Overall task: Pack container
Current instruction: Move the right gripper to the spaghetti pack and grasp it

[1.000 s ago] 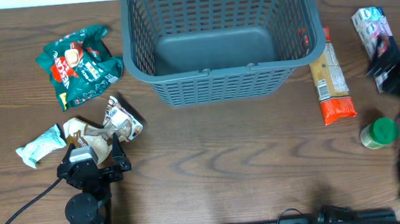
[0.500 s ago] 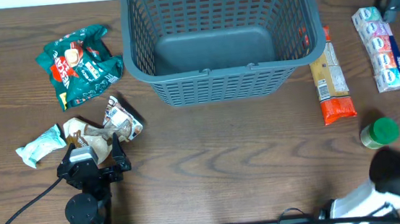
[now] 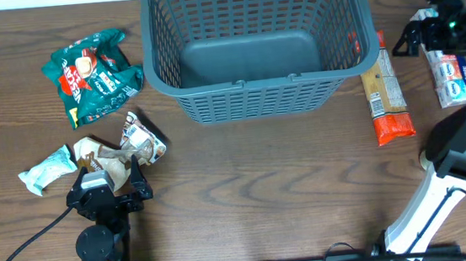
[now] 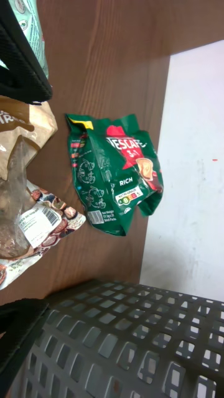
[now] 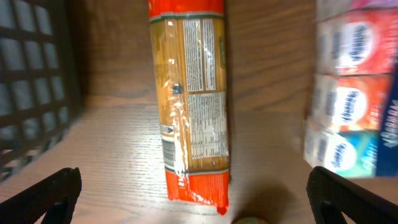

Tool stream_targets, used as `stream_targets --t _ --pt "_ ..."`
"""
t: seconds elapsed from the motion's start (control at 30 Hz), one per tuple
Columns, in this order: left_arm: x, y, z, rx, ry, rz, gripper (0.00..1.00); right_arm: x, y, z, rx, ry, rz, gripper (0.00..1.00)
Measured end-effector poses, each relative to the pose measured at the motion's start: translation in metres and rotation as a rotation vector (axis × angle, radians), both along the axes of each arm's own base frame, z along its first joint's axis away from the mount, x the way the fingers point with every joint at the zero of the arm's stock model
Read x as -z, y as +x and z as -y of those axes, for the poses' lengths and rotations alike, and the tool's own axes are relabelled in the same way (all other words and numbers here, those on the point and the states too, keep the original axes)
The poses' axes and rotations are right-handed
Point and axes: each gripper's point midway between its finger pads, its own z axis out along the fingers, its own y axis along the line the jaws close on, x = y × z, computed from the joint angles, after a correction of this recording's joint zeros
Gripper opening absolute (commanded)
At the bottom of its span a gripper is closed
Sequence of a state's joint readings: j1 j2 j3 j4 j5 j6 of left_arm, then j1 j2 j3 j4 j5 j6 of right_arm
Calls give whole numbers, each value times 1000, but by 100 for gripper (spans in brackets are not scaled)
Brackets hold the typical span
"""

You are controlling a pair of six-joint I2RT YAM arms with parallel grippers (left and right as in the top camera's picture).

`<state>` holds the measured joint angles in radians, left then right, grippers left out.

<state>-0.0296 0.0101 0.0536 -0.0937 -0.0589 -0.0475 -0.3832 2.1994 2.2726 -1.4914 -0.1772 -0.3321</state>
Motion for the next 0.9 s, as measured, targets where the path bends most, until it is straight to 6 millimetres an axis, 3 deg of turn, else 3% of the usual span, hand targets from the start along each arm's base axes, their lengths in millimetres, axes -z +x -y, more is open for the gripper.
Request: stream_targets --t 0.43,0.7,0.77,0.9 --pt "0 0 0 0 0 0 99 113 -6 -20 -74 -2 -131 99" --pt "0 0 0 0 0 0 99 155 -22 -23 -79 -30 -177 99" --pt "0 0 0 0 0 0 99 162 -27 -23 -80 -38 -193 94" --pt "0 0 0 0 0 0 99 164 -28 -21 -80 -52 -194 73"
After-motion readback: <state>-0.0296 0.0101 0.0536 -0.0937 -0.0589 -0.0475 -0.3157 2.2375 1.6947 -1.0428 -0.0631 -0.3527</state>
